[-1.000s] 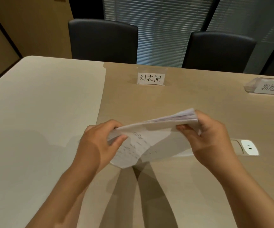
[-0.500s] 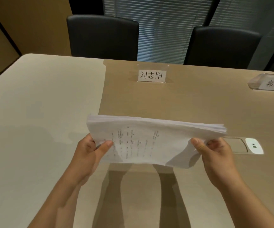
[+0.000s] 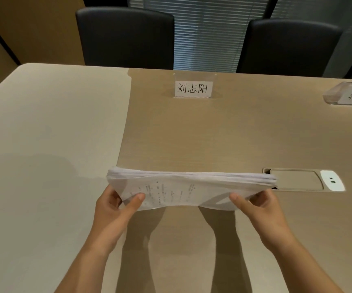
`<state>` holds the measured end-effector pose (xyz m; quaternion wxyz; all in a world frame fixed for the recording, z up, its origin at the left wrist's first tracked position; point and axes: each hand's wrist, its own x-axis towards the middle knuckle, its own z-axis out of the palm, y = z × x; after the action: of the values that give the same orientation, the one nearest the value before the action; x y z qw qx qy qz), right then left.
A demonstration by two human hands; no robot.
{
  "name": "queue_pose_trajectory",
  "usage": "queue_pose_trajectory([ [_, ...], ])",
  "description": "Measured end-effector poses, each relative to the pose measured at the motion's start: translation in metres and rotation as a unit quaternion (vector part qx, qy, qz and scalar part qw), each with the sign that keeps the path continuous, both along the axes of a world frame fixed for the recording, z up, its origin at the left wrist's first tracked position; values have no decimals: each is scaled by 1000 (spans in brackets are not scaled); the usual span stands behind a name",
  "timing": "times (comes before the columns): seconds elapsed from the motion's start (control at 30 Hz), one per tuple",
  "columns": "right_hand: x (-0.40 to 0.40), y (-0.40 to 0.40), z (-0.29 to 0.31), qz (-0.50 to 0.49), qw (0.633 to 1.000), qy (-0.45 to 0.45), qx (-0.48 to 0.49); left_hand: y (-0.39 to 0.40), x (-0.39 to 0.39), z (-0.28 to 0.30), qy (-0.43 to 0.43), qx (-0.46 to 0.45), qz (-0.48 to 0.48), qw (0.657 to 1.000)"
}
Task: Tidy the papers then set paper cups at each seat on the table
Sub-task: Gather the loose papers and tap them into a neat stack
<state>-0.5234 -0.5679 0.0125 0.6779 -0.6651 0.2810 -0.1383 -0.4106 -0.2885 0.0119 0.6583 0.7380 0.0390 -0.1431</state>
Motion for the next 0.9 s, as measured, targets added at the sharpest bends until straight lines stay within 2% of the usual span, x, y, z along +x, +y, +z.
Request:
queue_pose_trajectory([
  [0.17,9,11,-5,-20,1000,-22,1,-18,-3,-3,-6,-10,38,999],
  [0.3,14,14,-6,-32,998,-18,-41,-16,2,1,-18,0,11,1000],
  [0.47,12,9,2,-39,997,-68,-24,-13,5,10,-69,7,20,997],
  [0.7,8,11,-9,-22,1000,-11,-12,-6,3,0,-34,5,17,999],
  [0.9,11,12,-11,-14,998,2,-54,-12,5,-5,-26,12,32,999],
])
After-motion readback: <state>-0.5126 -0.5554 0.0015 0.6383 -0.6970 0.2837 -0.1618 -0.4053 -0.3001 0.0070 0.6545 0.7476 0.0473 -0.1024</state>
